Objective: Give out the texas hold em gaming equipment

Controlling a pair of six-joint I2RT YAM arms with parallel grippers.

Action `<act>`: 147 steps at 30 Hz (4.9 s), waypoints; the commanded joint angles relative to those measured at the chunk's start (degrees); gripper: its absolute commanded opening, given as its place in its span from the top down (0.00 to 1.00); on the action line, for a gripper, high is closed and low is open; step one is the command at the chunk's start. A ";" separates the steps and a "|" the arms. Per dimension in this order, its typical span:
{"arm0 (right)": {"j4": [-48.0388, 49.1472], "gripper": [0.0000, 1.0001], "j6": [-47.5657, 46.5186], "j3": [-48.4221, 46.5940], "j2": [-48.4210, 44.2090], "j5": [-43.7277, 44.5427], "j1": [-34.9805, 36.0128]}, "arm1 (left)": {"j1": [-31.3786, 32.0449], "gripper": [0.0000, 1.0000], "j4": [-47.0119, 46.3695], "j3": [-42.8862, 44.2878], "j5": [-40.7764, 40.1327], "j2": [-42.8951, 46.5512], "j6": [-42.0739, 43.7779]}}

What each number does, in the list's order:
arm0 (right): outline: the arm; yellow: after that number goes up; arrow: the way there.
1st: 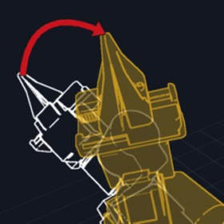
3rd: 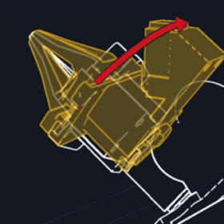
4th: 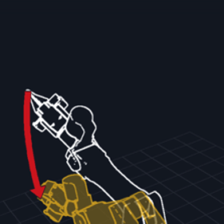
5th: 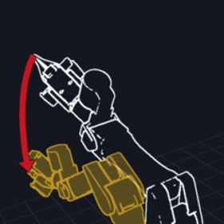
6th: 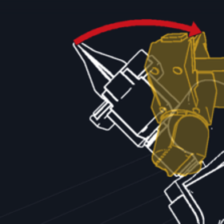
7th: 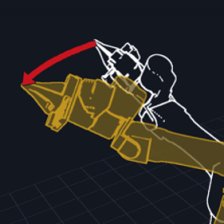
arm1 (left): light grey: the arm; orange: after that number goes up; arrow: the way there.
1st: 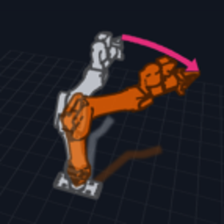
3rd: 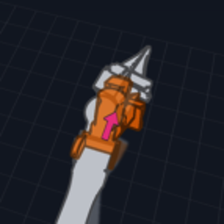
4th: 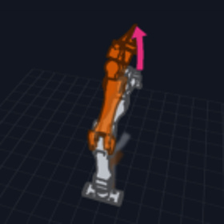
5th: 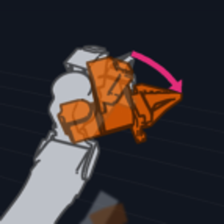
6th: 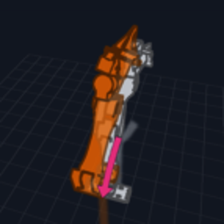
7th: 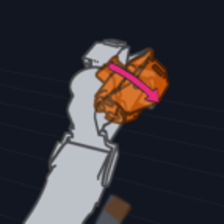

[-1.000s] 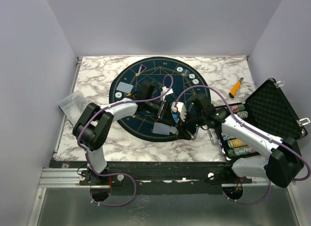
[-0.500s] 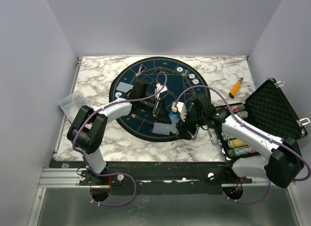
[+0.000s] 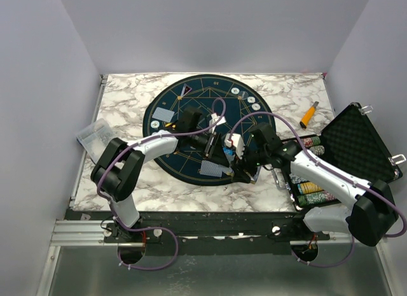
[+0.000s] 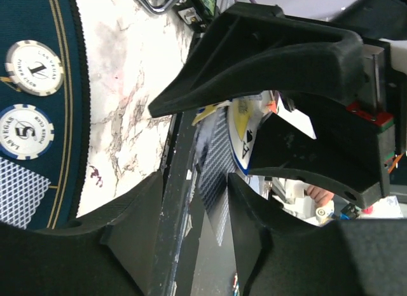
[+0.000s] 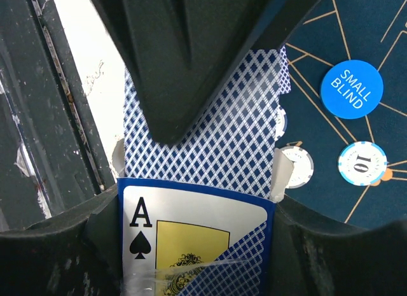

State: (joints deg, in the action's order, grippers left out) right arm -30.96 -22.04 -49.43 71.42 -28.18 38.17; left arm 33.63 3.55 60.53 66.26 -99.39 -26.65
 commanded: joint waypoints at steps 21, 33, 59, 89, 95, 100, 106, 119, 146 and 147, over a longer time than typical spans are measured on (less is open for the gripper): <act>1.60 0.99 2.06 -0.84 -2.70 3.97 -0.08 | -17.12 1.00 -2.05 -4.99 4.92 8.07 -3.01; -0.21 0.99 1.13 -5.84 -2.05 6.20 -0.75 | -17.21 1.00 0.24 10.16 -24.69 -1.58 -12.95; -0.24 0.99 1.37 -6.35 -0.36 4.71 -3.22 | -0.60 1.00 2.36 57.31 -33.21 -42.79 -32.24; -0.27 0.99 1.04 -4.67 -2.02 5.11 -3.35 | -4.01 0.41 12.49 50.96 -39.94 -34.50 -27.32; -0.25 0.99 0.87 -4.40 -2.26 4.82 -3.29 | -8.80 0.02 11.76 44.72 -37.73 -25.95 -17.20; 0.23 0.99 0.41 -3.26 -2.68 3.47 -3.31 | -15.12 0.02 6.04 29.31 -30.31 -12.22 -9.53; 0.68 0.99 -0.10 -2.87 -2.71 1.89 -3.29 | -19.24 0.02 8.15 13.73 -17.33 3.42 4.61; 0.03 0.99 -2.09 -2.99 -1.26 -6.25 -3.24 | -8.31 0.04 7.45 -1.82 -2.94 14.77 10.64; -0.15 0.99 -1.56 -2.37 -2.40 -5.98 -3.12 | -5.50 0.37 -1.48 -0.47 -3.29 0.33 -5.05; -0.06 0.99 -1.56 -2.26 -2.43 -5.80 -3.16 | -5.88 0.38 -1.43 -0.74 -2.96 0.93 -4.63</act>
State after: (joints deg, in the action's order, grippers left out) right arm -31.22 -23.59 -52.10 69.97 -32.36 35.11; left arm 31.27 2.59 61.36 64.16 -98.52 -32.49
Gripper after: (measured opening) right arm 0.637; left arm 0.655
